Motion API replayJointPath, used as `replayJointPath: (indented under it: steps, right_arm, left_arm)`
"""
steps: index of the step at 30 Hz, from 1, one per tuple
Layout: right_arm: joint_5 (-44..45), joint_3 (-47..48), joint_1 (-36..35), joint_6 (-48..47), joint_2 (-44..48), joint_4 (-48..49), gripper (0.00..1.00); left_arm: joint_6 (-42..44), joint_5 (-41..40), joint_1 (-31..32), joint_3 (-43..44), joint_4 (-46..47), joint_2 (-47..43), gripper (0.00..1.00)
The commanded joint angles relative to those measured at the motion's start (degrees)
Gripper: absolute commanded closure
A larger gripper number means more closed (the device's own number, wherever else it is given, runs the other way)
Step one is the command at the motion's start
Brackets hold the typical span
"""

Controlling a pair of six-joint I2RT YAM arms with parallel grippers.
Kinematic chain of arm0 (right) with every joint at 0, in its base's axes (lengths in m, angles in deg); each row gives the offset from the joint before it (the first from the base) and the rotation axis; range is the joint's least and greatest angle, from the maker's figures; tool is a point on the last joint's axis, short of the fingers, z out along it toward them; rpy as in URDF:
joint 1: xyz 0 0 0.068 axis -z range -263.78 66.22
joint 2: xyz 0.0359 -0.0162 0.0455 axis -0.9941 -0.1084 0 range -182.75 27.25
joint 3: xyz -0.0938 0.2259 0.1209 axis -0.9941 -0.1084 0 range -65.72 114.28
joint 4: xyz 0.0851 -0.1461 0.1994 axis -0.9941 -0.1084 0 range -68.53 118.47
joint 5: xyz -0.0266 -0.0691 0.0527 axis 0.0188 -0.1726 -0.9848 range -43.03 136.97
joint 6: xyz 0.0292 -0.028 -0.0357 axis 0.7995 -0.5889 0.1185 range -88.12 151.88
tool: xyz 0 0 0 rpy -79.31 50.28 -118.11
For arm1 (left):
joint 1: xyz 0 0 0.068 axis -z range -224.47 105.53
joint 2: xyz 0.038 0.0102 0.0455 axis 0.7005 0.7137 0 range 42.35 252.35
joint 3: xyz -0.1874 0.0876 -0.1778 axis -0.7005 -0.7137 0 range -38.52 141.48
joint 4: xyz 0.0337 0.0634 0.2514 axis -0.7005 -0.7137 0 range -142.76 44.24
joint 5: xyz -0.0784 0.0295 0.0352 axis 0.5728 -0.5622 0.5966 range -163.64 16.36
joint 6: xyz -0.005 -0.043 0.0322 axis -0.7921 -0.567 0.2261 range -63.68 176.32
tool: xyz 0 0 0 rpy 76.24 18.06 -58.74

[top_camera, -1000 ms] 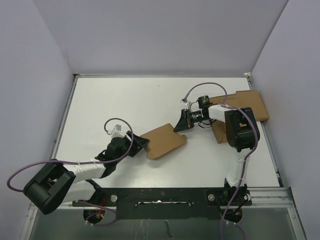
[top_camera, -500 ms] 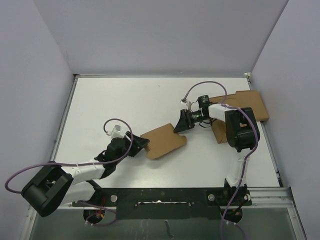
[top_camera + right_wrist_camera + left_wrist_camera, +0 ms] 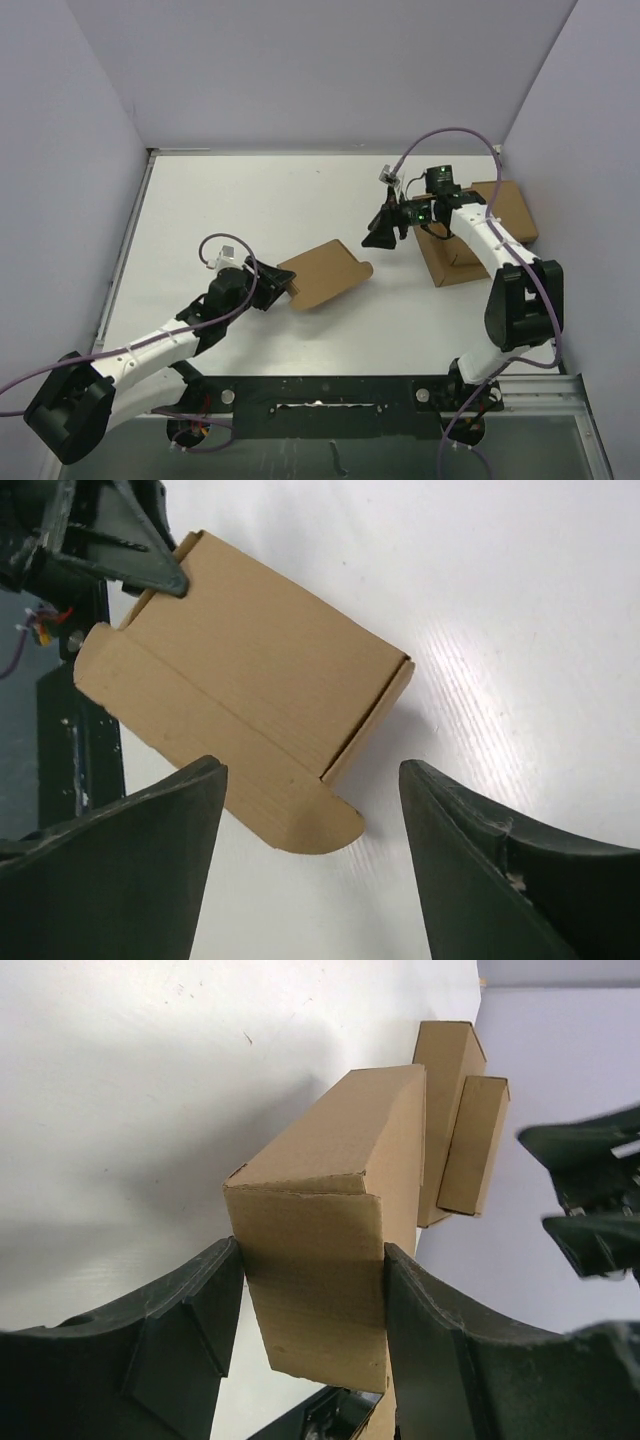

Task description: Fold the paper box

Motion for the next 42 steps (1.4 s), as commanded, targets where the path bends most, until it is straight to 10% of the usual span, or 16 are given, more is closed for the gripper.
replayJointPath:
  steps: [1, 4, 10, 22, 42]
  right_arm:
    - [-2.52, -2.28, -2.31, -15.30, 10.00, -1.70, 0.23]
    - [-2.08, -8.23, -4.47, -23.90, 16.19, 2.40, 0.02]
    - [-0.29, -19.13, -9.81, -40.90, 24.89, 10.31, 0.02]
    - [24.97, -27.15, -23.82, -41.15, 23.79, 30.66, 0.02]
    - [37.72, -30.91, -32.02, -41.53, 17.73, 41.93, 0.12]
  left_arm:
    - [-5.16, -0.09, -1.44, 5.16, -9.20, -3.49, 0.58]
    - [-6.65, 1.49, -3.46, 8.44, -16.60, -4.41, 0.58]
    - [-8.99, 8.23, -8.03, 14.16, -24.33, -2.41, 0.58]
    - [-10.90, 11.71, -8.65, 19.49, -26.24, 3.51, 0.58]
    - [-13.17, 13.79, -8.73, 17.74, -22.43, 4.12, 0.58]
